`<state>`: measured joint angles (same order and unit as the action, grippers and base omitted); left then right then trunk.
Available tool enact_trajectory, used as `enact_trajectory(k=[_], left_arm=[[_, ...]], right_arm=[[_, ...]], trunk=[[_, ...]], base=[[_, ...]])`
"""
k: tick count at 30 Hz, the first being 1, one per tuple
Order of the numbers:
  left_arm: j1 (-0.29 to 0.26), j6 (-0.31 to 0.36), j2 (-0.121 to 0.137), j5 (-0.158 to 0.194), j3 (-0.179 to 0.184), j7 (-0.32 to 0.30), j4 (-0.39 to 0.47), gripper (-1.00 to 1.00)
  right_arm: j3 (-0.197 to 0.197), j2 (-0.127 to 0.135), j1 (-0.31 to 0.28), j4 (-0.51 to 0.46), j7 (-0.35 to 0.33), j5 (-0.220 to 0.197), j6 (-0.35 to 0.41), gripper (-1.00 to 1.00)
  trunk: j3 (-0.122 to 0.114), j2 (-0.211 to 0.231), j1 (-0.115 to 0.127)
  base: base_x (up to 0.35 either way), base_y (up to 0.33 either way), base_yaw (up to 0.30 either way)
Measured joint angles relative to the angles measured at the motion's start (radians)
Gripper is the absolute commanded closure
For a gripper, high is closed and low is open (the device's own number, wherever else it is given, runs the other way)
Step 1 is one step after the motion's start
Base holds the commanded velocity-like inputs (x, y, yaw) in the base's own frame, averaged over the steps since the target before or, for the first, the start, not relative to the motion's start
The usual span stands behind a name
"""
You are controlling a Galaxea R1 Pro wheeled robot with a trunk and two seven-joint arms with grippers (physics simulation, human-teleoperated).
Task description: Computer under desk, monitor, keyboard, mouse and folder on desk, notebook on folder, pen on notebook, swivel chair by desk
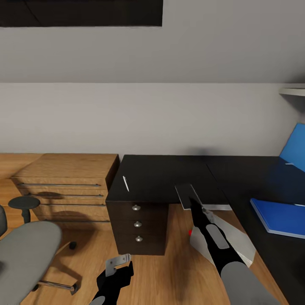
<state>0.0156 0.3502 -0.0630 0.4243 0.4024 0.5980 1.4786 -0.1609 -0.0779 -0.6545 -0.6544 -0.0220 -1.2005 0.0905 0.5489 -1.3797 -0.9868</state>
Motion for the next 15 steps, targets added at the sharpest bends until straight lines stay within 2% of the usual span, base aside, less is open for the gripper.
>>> enact_trajectory(k=[15], left_arm=[[0.0,0.0,0.0,0.0,0.001,-0.001,0.0,-1.0]], right_arm=[[0.001,0.002,0.0,0.016,0.0,0.0,-0.001,-1.0]], trunk=[[0.047,-0.105,-0.058]], base=[[0.0,0.0,0.0]])
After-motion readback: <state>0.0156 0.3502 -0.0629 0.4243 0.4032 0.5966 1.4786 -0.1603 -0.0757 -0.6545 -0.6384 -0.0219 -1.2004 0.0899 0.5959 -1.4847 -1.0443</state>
